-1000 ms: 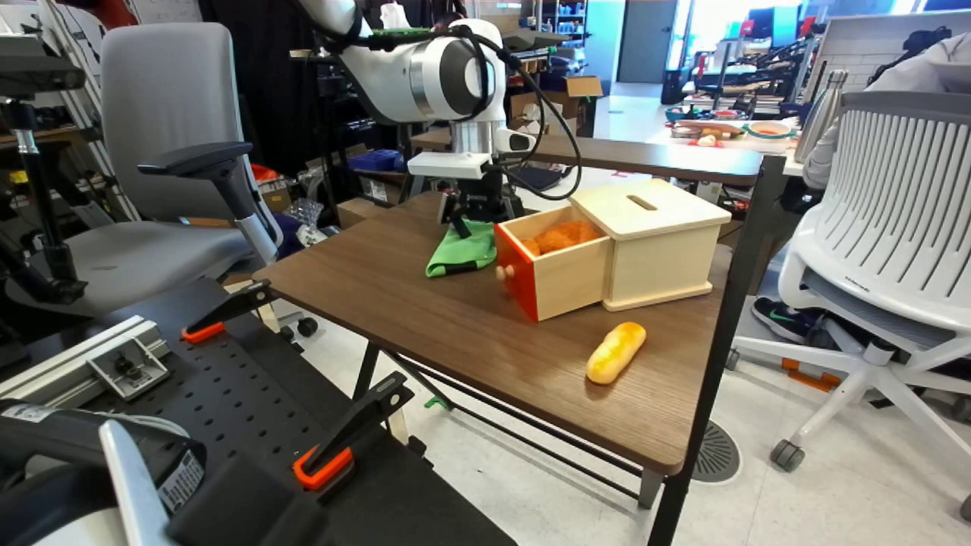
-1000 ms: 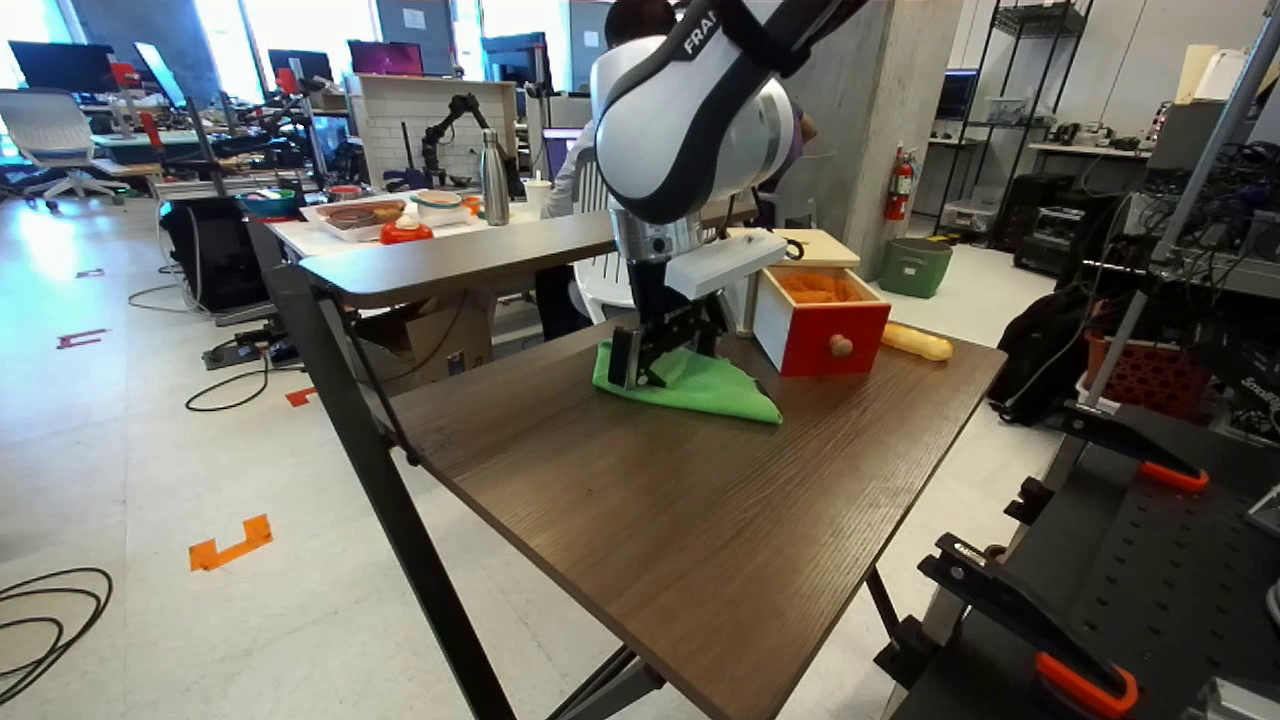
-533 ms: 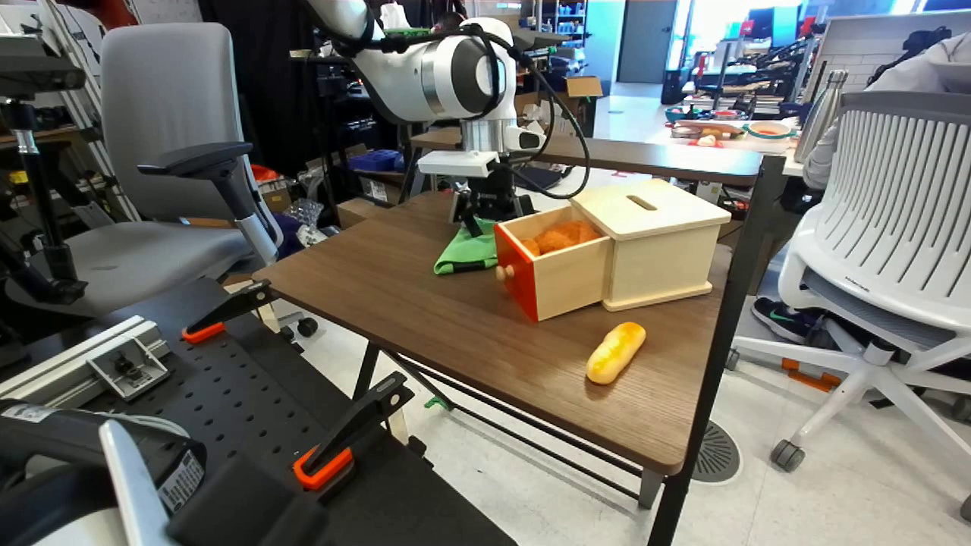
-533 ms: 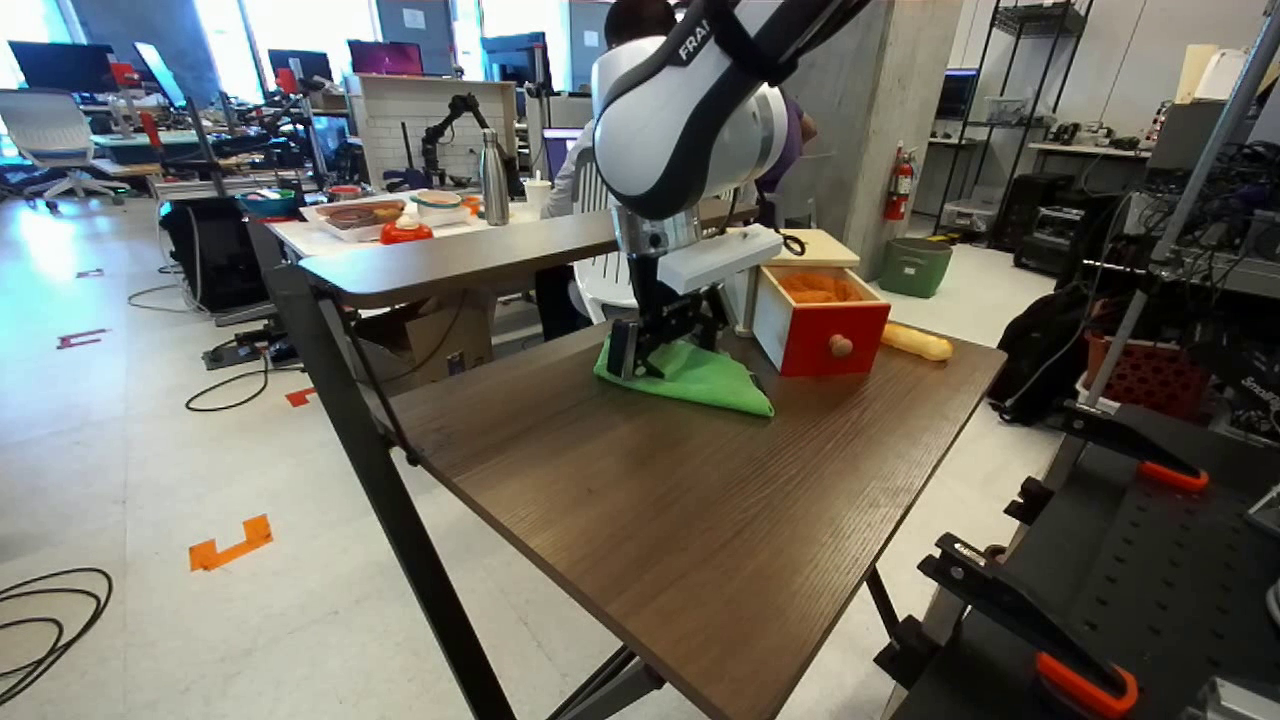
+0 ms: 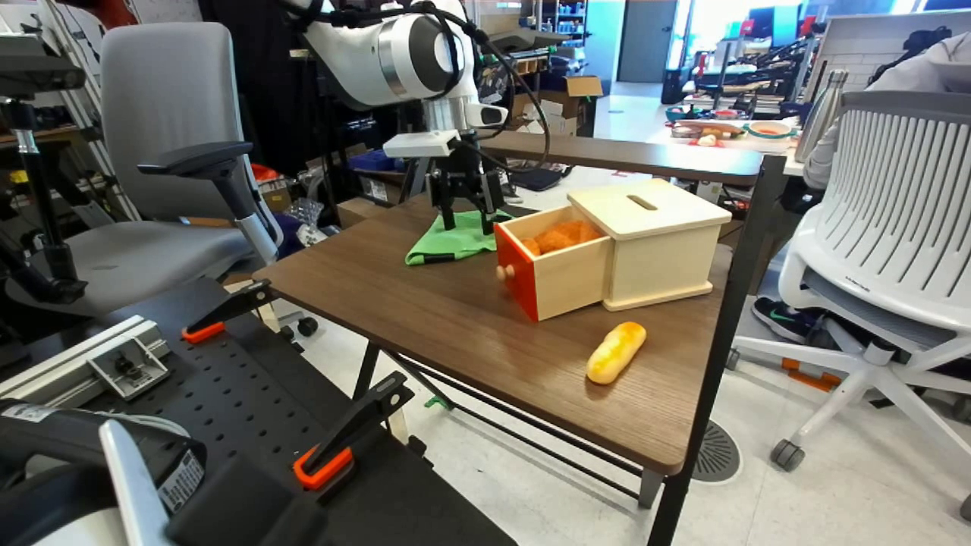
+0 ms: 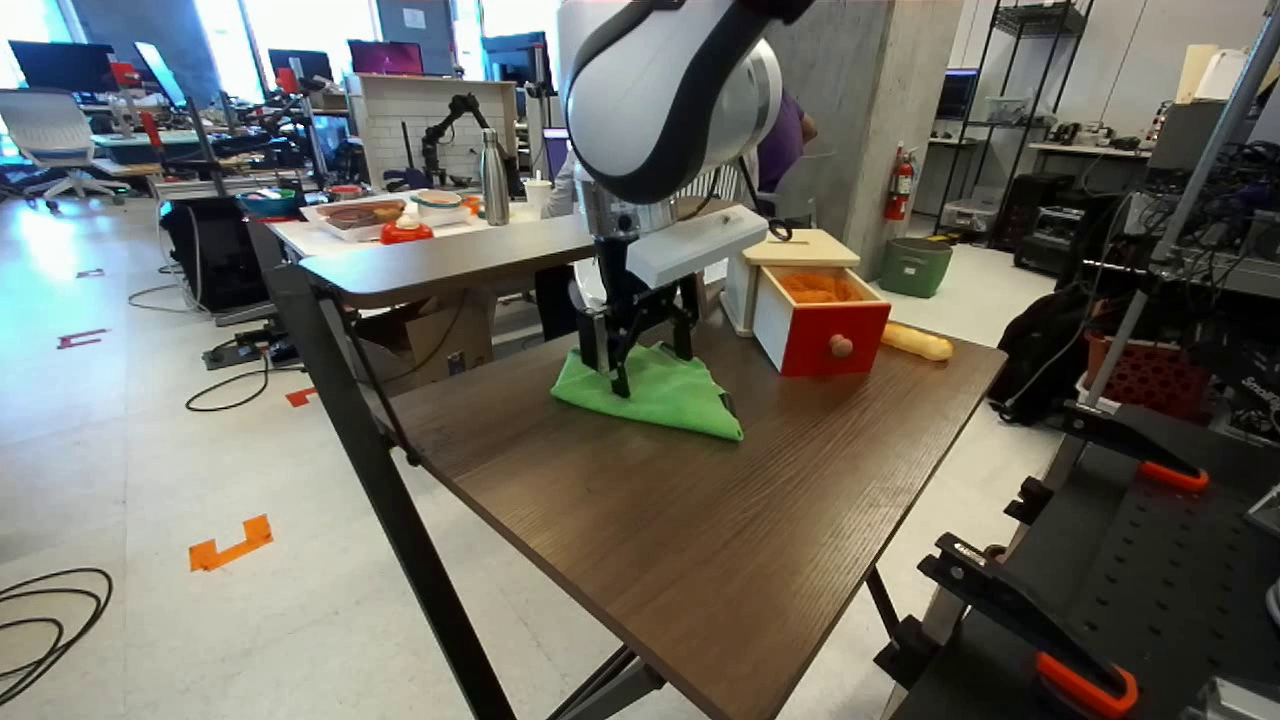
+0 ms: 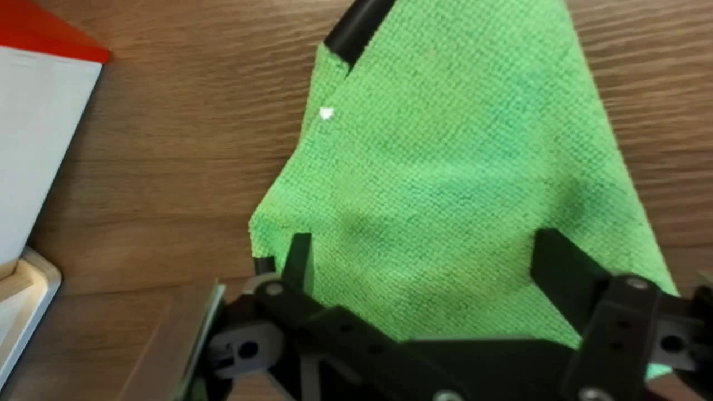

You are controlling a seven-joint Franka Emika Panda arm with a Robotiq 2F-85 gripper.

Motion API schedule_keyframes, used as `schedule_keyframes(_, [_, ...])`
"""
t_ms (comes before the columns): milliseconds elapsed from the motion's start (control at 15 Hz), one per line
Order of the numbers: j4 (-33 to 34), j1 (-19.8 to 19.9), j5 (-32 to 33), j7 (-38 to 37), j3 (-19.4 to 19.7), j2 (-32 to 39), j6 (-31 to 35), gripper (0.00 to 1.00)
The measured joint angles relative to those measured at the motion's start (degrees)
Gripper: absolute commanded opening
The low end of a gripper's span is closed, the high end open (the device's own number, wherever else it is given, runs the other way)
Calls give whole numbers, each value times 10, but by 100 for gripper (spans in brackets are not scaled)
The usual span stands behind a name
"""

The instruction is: Open the drawer And push the green towel on the right

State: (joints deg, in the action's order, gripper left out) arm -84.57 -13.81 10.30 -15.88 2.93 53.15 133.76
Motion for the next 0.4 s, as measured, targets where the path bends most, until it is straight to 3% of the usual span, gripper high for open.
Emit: schedule_keyframes(400, [-164,-57,57,-51,23,-124,96,100])
